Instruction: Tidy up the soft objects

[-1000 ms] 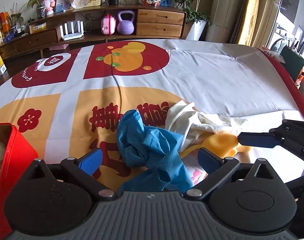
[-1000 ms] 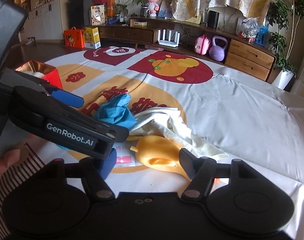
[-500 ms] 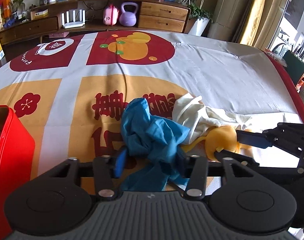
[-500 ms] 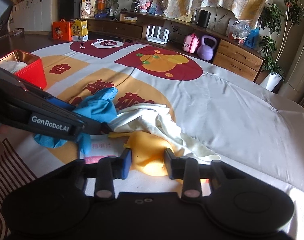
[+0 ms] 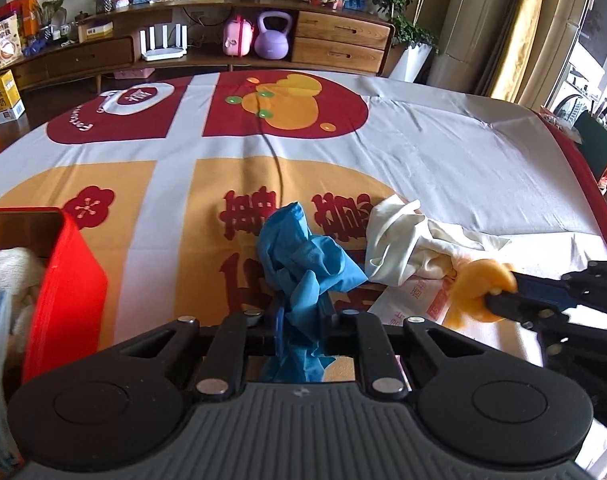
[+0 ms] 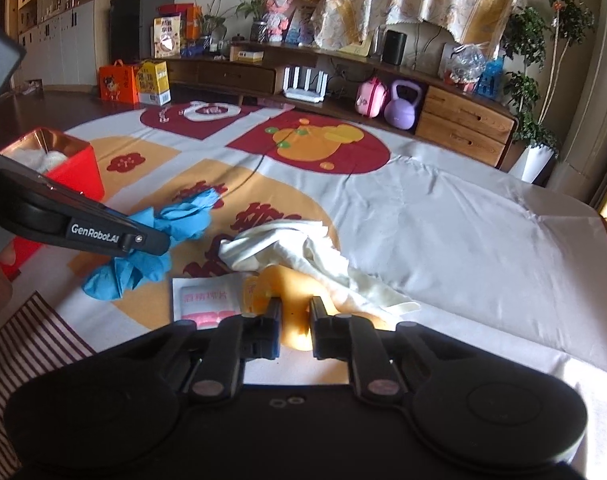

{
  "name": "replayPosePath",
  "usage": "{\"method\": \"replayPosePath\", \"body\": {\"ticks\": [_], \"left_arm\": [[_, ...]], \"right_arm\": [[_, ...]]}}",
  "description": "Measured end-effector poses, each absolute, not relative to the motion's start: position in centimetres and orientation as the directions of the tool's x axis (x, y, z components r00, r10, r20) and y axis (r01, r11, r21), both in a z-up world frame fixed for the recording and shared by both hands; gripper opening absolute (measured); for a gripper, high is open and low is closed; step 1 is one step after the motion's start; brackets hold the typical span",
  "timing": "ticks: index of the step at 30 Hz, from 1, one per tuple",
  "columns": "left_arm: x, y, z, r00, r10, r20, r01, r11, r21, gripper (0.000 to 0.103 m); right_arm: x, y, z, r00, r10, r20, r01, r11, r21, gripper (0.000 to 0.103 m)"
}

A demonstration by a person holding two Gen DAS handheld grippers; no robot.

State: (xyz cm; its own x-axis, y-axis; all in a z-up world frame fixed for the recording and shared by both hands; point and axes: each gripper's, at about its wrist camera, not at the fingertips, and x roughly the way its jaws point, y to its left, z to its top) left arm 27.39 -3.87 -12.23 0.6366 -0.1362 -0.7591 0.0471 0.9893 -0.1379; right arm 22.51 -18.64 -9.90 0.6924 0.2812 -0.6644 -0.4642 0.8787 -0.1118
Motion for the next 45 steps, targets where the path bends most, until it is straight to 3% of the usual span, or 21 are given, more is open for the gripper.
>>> {"method": "replayPosePath", "body": {"ticks": [6,23,45], "left_arm": [[26.1,-2.7,-11.1,0.645,-0.127,-0.753,0.026,0.989,-0.145,0.015],[21.2,-1.1,-6.1,0.672,-0.12,-0.73,0.039,0.991,-0.127,0.015],[15.1,2.5,0.2,0.736,-0.088,-0.672,0.057,0.996,-0.069,0.015]], "right_arm": [[21.2,-20.1,-8.2,0.718,0.283,-0.636,-0.438,0.894,-0.097,0.007],[16.9,-21.3,-2.8,0.7,0.374,-0.608,-0.419,0.905,0.074,0.007],[13.1,-15.8,2.5,0.629,0.551,-0.548,-0.527,0.821,0.221,0.007]]}}
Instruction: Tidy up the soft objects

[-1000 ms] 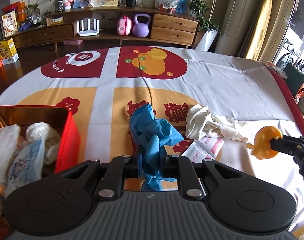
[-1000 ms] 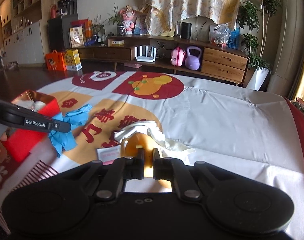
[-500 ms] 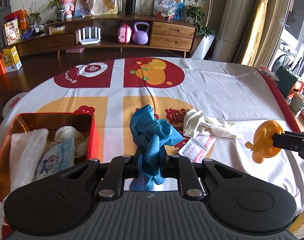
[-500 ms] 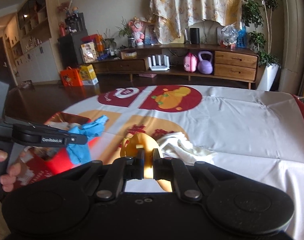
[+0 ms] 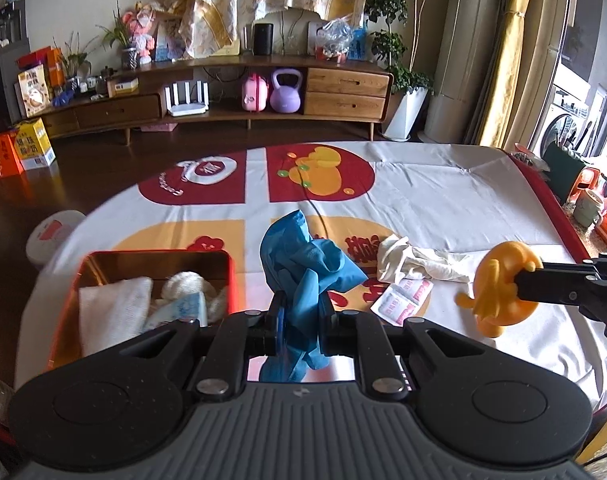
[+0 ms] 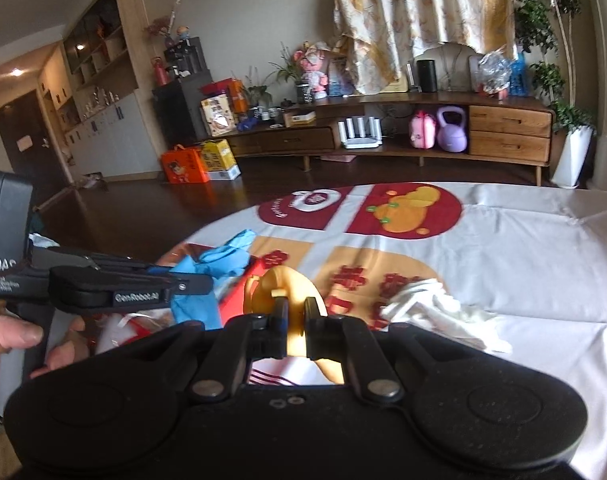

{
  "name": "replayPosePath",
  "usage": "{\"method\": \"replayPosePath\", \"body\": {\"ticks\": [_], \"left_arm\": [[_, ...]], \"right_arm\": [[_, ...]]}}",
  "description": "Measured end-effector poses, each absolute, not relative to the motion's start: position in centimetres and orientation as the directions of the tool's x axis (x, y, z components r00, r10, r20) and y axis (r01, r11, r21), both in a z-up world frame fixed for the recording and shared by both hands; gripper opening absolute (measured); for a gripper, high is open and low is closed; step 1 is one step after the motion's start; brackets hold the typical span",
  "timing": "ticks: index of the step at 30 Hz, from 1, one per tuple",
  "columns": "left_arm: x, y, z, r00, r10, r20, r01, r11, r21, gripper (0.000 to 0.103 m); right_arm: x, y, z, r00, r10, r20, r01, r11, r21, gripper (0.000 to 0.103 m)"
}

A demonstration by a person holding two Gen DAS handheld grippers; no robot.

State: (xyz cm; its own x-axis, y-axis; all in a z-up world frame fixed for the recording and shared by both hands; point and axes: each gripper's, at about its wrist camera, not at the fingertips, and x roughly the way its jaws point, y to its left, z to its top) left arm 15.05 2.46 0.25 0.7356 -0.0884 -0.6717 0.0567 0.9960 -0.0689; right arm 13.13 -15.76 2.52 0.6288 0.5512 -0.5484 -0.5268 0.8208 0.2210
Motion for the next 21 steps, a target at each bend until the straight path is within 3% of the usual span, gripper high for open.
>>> {"method": "replayPosePath", "body": {"ticks": [21], "left_arm": [[12.7,12.7,1.9,0.732,0.029,-0.68,-0.045,0.999,-0.006,0.015]], "right_arm": [[15.0,-3.9,3.2,0.512,0.672,-0.535,-0.623,0.719,0.306,0.007]]}}
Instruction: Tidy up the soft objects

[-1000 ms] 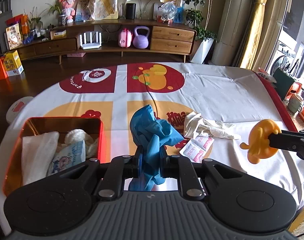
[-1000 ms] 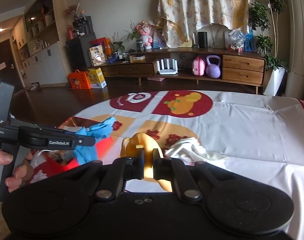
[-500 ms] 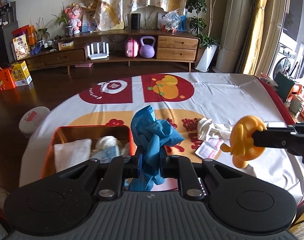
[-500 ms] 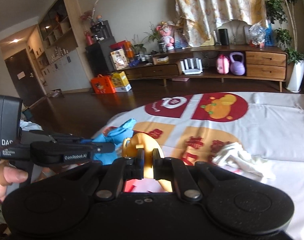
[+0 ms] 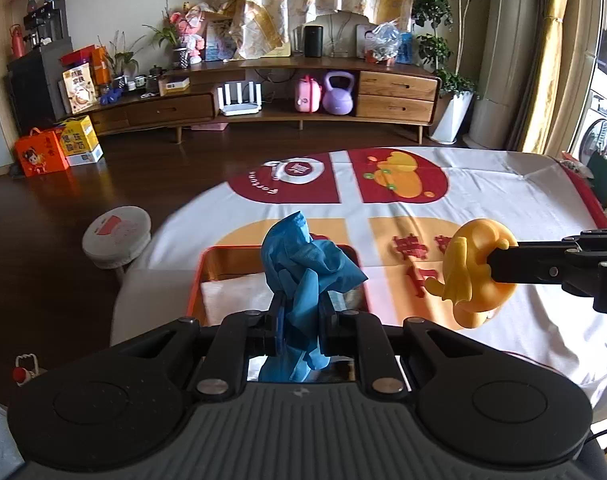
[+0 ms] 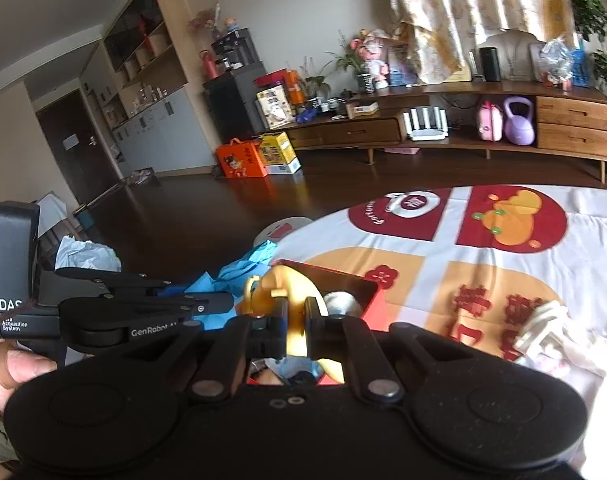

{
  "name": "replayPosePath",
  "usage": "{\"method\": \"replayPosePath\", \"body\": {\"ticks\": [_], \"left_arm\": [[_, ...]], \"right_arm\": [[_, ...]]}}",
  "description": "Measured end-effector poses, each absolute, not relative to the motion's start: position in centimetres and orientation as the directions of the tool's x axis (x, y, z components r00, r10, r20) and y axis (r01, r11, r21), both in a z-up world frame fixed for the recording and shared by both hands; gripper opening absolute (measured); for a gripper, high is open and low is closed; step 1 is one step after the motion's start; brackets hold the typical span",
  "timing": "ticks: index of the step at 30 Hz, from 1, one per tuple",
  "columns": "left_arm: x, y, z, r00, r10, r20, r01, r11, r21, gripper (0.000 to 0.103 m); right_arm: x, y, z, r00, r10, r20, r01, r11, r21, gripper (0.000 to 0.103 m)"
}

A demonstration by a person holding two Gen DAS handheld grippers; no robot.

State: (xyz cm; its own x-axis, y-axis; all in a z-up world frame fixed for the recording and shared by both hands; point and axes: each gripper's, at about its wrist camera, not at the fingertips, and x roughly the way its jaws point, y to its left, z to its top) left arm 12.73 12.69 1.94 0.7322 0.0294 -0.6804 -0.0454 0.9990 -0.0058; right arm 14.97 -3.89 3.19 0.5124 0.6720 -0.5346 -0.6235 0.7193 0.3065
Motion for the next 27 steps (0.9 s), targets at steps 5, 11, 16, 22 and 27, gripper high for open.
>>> {"method": "replayPosePath", "body": {"ticks": [5,11,16,22,27], "left_arm": [[13.2,14.5,1.2,0.717,0.053,-0.695,-0.07,0.998,0.004,0.015],[13.9,16.2,-0.1,0.694,0.078,-0.716,-0.089,0.996,0.022,0.015],[14.6,17.4,-1.1,0.68,0.079,-0.729,-0.097,0.995,0.017,0.015],[15.8,17.5,-2.9,0.657,0.076,-0.75,-0.097,0.995,0.015,0.015],[16.7,17.5,-4.3,0.641,0.066,-0.764,-0.089,0.996,0.012,0.015]], "right_arm": [[16.3,-1.7,2.7,0.483,0.681,-0.551,-0.628,0.707,0.325,0.007],[17.5,0.4,1.8,0.441,0.7,-0.561,-0.627,0.688,0.365,0.008],[18.4,1.7,0.3,0.409,0.701,-0.584,-0.614,0.685,0.392,0.008],[19.6,2.4,-1.7,0.382,0.69,-0.615,-0.579,0.698,0.423,0.008],[20.7,2.8,-3.2,0.381,0.661,-0.647,-0.556,0.723,0.41,0.008]]}}
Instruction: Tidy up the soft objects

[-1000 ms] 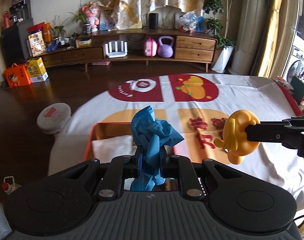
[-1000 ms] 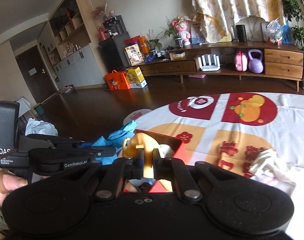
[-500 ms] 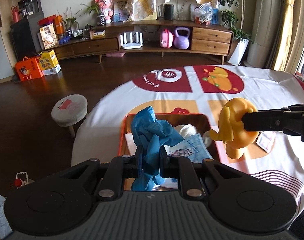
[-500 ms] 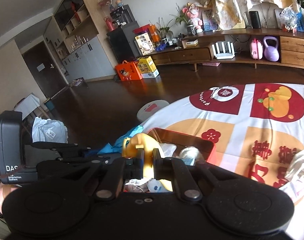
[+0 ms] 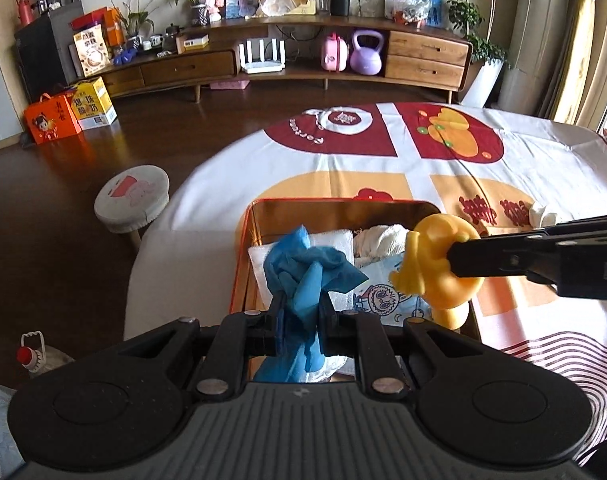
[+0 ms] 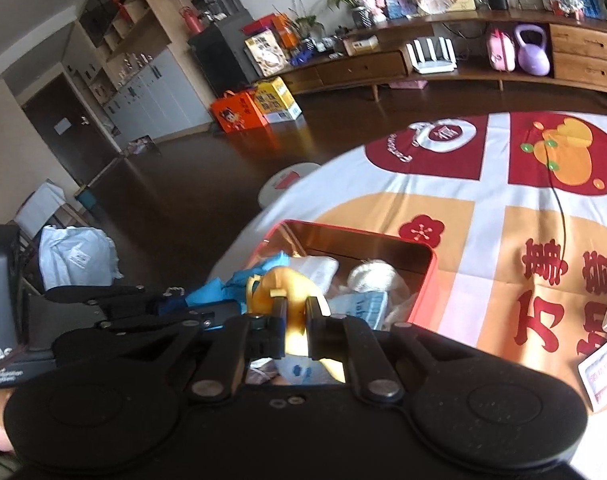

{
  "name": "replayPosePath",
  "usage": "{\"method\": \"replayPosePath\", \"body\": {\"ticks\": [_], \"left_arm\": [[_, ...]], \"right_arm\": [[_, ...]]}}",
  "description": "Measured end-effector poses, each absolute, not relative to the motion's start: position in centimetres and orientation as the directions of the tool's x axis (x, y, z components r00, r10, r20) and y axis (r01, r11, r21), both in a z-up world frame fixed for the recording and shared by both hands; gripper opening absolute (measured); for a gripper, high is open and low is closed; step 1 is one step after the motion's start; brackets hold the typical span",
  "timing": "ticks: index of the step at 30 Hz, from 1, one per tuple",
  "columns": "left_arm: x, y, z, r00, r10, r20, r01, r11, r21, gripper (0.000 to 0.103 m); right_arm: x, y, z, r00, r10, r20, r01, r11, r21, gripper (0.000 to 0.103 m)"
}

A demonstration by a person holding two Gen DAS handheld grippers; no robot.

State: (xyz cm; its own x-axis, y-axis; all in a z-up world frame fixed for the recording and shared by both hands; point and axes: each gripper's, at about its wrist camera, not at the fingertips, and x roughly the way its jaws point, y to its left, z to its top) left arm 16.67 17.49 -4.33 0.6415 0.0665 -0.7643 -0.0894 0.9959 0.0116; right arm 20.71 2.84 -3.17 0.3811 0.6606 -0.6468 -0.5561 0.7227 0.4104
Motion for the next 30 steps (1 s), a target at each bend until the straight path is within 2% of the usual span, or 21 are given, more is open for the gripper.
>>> {"method": "replayPosePath", "body": {"ticks": [16,30], "left_arm": [[18.8,18.1,-7.8,0.591,0.043,-0.806,-0.095,0.995,-0.016,0.015],[19.0,18.6,-8.7,0.577,0.012,-0.817,-0.101,0.993,-0.057,0.015]], "right_arm": [[23.4,3.3,-6.3,0.36,0.634,-0.684,-0.504,0.749,0.43,0.013],[22.5,3.7,-6.1,0.351,0.641,-0.683,-0.543,0.733,0.409,0.032]]}}
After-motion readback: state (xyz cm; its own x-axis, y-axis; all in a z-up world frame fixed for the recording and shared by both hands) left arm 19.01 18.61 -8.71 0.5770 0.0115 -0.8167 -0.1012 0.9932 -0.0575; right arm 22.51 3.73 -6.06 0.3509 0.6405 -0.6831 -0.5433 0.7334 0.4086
